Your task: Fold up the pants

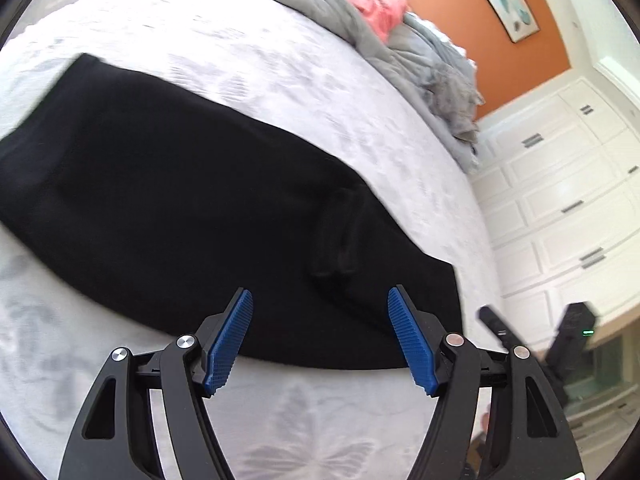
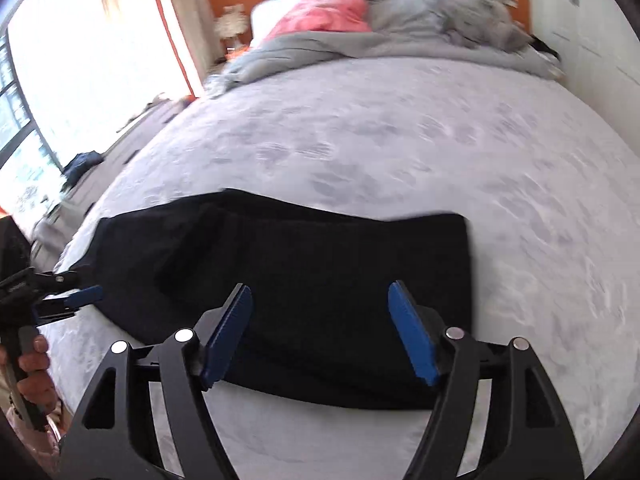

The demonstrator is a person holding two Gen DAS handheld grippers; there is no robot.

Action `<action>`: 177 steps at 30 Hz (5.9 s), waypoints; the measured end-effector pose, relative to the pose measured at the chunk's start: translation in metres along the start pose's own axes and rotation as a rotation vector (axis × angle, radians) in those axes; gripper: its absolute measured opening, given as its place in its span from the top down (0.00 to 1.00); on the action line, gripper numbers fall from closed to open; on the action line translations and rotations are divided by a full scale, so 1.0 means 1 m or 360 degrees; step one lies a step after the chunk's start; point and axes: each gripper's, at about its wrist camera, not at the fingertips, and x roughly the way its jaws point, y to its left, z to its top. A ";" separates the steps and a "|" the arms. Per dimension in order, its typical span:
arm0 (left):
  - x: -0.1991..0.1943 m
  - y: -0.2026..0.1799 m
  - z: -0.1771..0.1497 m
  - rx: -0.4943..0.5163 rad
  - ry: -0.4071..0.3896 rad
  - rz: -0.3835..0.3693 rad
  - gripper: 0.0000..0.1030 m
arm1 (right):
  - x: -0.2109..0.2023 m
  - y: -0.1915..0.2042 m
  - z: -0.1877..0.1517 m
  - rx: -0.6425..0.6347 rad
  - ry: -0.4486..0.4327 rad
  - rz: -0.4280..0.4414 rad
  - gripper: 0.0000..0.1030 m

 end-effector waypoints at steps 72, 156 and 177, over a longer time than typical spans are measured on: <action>-0.073 0.124 -0.053 -0.0920 -0.0162 0.0121 0.87 | -0.036 -0.156 -0.090 0.0659 0.0339 0.0045 0.56; 0.045 -0.130 -0.165 0.0270 0.0041 0.0487 0.23 | 0.044 0.056 0.031 -0.0285 0.0282 0.0379 0.79; 0.016 -0.163 -0.170 0.0282 0.0018 0.0344 0.23 | -0.119 -0.043 -0.023 -0.0082 -0.0049 0.0367 0.85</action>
